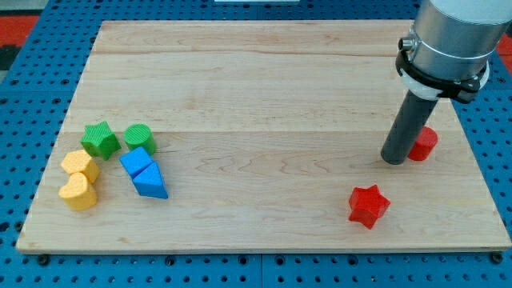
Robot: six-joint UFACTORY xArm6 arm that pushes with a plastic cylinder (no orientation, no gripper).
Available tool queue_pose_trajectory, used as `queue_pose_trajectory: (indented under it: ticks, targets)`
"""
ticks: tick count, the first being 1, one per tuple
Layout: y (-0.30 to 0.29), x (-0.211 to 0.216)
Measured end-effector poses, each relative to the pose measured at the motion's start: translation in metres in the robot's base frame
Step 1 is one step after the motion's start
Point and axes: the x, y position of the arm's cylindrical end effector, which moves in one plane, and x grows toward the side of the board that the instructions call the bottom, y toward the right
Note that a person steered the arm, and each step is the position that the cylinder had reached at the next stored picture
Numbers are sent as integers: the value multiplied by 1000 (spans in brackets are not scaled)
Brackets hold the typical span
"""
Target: Move the red circle to the left side of the board
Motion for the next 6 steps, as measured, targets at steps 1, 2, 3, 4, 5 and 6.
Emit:
queue_pose_trajectory:
  ticks: [1, 2, 3, 4, 5, 6]
  targets:
    - [83, 3]
    - [108, -15]
    - [45, -31]
    - [-78, -45]
    - [-136, -61]
    - [-140, -63]
